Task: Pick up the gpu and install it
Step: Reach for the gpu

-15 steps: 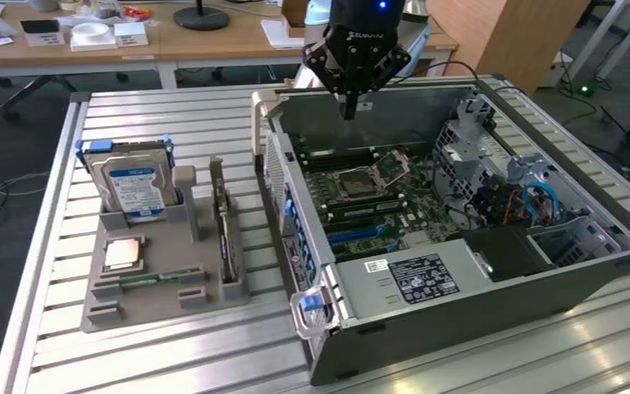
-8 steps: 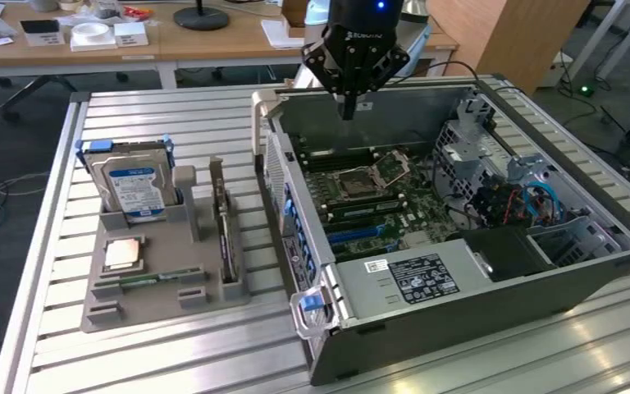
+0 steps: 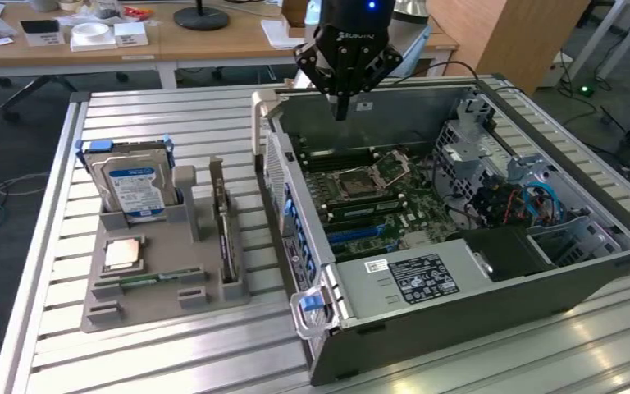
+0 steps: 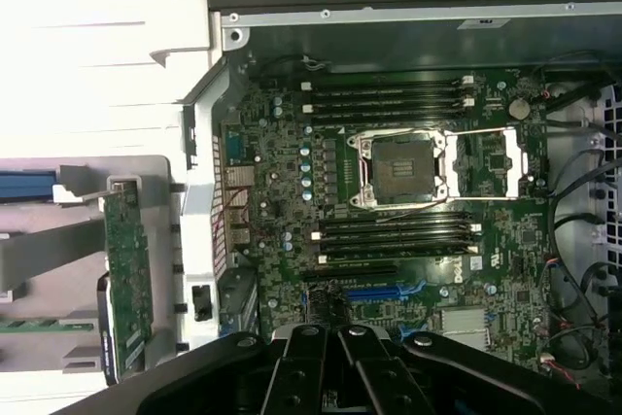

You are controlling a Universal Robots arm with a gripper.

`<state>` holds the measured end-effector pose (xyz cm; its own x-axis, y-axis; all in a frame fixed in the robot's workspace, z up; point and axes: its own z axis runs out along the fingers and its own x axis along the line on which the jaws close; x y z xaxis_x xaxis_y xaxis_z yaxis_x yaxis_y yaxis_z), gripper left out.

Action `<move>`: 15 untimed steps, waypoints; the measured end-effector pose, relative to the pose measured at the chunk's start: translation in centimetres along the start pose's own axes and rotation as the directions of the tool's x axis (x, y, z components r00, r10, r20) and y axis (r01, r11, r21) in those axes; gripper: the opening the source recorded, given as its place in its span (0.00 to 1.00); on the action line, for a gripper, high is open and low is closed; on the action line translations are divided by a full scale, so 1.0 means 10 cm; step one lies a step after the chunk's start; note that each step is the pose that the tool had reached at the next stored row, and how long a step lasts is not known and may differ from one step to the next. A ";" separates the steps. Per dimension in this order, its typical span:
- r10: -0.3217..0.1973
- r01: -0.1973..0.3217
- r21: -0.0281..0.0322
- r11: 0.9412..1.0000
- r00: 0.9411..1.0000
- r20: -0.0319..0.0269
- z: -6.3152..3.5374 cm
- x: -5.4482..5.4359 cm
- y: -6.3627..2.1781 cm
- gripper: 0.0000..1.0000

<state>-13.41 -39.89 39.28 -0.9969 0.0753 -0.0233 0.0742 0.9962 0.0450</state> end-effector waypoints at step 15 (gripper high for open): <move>0.000 0.000 0.000 1.000 1.000 0.000 0.007 0.29 -0.012 0.11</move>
<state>-16.27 -39.78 39.14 -0.9969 0.0754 -0.0233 0.0743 0.9962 0.0450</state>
